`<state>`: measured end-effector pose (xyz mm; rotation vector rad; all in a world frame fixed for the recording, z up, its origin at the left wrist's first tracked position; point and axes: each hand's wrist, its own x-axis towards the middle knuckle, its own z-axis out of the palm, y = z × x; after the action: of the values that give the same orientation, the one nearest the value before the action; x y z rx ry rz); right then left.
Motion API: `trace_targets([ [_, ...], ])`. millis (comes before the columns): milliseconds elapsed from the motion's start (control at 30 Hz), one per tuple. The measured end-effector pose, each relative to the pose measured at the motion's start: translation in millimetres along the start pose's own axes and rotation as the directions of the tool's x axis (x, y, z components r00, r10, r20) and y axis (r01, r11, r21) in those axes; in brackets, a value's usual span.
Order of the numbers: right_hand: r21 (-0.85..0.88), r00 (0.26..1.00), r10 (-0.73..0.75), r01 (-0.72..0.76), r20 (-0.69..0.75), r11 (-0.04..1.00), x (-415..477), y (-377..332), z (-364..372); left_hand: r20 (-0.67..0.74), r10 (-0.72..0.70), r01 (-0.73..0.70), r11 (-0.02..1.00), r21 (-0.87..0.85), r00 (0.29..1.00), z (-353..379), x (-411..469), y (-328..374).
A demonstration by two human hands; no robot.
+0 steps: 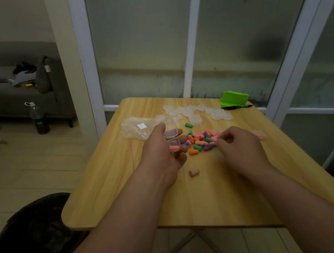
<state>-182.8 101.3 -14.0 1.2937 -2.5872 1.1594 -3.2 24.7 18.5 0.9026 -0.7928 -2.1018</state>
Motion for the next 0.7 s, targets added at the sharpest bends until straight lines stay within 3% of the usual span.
trace_targets([
  [400,0.211,0.998,0.004,-0.016,0.061,0.977,-23,3,-5,0.043,-0.029,0.028,0.999,0.025,0.999,3,-3,-8],
  [700,0.234,0.996,0.005,-0.026,0.090,0.972,-30,5,-7,-0.009,-0.031,0.031,0.999,0.033,0.999,0,-2,-5],
])
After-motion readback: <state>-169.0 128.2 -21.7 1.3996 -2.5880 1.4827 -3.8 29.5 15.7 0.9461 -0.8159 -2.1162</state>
